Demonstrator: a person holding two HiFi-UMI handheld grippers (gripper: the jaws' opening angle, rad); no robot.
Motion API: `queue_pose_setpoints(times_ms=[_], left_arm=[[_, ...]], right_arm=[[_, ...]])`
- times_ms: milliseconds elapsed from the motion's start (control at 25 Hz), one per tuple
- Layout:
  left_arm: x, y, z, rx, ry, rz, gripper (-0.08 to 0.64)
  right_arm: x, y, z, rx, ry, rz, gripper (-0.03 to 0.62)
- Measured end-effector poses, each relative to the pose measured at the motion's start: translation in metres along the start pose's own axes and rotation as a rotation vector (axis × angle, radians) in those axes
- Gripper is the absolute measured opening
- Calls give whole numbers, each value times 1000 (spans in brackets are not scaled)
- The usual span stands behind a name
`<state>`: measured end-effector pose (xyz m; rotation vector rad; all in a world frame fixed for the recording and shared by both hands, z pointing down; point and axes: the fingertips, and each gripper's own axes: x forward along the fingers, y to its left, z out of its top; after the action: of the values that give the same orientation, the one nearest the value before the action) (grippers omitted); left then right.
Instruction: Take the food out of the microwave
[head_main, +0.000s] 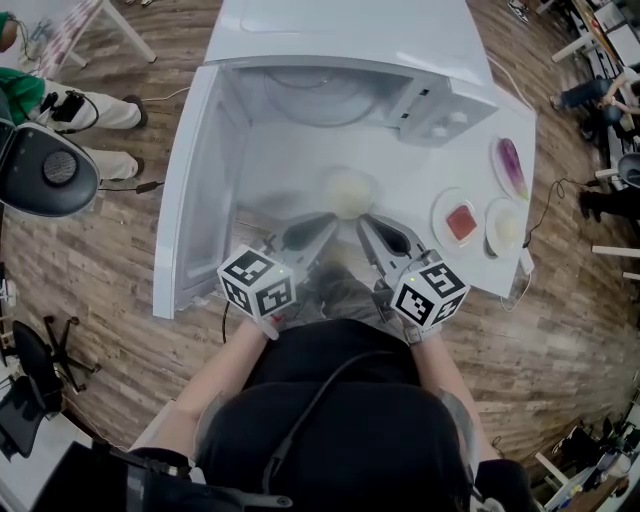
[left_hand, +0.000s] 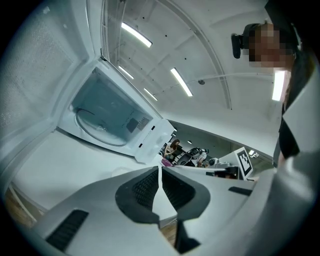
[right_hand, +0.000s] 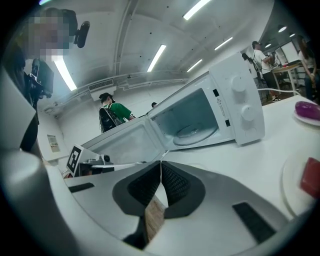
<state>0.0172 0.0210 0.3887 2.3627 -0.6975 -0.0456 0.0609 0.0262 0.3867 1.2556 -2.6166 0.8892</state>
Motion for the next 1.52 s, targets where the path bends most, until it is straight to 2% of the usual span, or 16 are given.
queue_pose_setpoints(times_ms=[360,720,1520], left_arm=[[-9,-4,5,31,-35,-11,31],[-11,-5,8,18,-63,-12,31],[-11,-14,-8,5,-45,-24,31]], right_arm=[[-5,8,4,-5,-10,34,23],[-3,16,5,-7,-10,60,21],[-21,14,-12,14,-25,26,21]])
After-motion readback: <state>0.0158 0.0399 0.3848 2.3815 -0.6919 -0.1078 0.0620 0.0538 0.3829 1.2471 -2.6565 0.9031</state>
